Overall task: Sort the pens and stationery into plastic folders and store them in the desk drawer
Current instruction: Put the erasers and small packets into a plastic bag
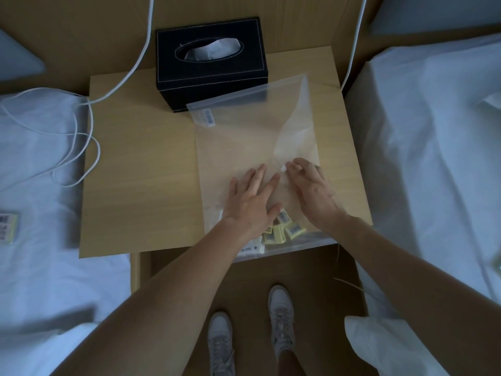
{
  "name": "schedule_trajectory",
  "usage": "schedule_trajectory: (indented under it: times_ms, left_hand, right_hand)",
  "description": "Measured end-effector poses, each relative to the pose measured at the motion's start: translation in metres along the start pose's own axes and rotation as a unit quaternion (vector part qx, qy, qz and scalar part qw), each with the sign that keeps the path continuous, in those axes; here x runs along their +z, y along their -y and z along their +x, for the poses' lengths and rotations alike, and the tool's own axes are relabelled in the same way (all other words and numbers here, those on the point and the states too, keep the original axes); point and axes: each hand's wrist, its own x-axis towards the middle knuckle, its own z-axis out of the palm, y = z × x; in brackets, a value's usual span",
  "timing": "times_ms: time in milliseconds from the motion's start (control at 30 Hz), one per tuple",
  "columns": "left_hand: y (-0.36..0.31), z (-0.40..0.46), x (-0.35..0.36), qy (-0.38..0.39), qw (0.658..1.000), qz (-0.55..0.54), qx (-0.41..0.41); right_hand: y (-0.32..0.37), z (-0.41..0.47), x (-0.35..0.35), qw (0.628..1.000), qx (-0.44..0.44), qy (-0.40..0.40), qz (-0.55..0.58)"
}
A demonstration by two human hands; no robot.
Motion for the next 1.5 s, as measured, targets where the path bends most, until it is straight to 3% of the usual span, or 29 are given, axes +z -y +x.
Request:
schedule_trajectory:
  times_ms: [133,300,667,1333,1500]
  left_hand:
    - [0.000,-0.001,-0.001,0.002,1.000,0.009,0.001]
    - [0.000,0.000,-0.001,-0.002,1.000,0.017,0.007]
    - [-0.002,-0.002,0.002,-0.019,0.999,0.030,0.012]
    - [-0.001,-0.002,0.003,-0.019,1.000,0.014,0.013]
    - [-0.001,-0.001,0.002,-0.021,1.000,0.011,0.011]
  right_hand:
    - [-0.008,-0.003,0.006,0.998,-0.007,-0.012,-0.062]
    - [-0.020,-0.002,0.008,0.999,-0.016,0.008,-0.036]
    - [0.000,-0.006,-0.001,0.994,0.009,0.048,-0.102]
    - [-0.004,-0.005,0.001,0.993,-0.016,0.038,-0.109]
    - [0.002,-0.006,-0.002,0.988,-0.001,0.077,-0.131]
